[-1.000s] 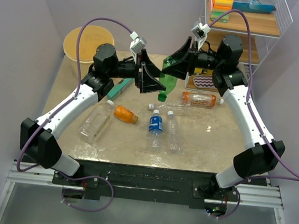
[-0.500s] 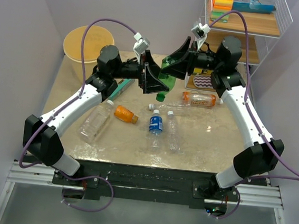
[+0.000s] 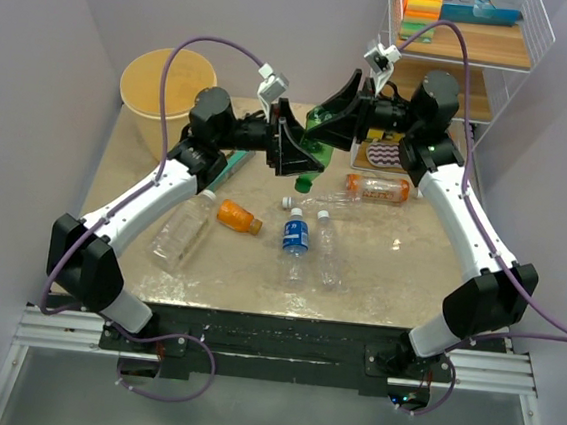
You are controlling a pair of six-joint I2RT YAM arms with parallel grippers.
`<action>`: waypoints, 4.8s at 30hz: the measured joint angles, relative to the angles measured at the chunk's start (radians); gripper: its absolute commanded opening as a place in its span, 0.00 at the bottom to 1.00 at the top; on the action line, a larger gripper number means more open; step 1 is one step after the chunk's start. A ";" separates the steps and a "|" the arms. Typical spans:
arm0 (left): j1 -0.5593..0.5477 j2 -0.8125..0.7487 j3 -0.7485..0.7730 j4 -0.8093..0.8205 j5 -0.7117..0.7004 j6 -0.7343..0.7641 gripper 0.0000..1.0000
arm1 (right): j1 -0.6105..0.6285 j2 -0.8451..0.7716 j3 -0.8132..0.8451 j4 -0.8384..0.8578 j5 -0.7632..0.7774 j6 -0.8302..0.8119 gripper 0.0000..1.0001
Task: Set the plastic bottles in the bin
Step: Pick up the plastic bottle at the center of the board, then place the plastic bottle in the trash bin.
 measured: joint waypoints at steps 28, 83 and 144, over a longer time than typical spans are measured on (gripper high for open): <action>-0.005 -0.028 -0.019 -0.047 -0.019 0.030 0.00 | 0.003 -0.088 -0.031 -0.180 0.034 -0.169 0.99; 0.637 0.086 0.364 -0.476 -0.356 0.305 0.00 | -0.158 -0.213 -0.080 -0.873 0.553 -0.734 0.99; 0.653 0.524 0.484 -0.539 -0.766 0.563 0.82 | -0.159 -0.264 -0.178 -0.873 0.561 -0.745 0.99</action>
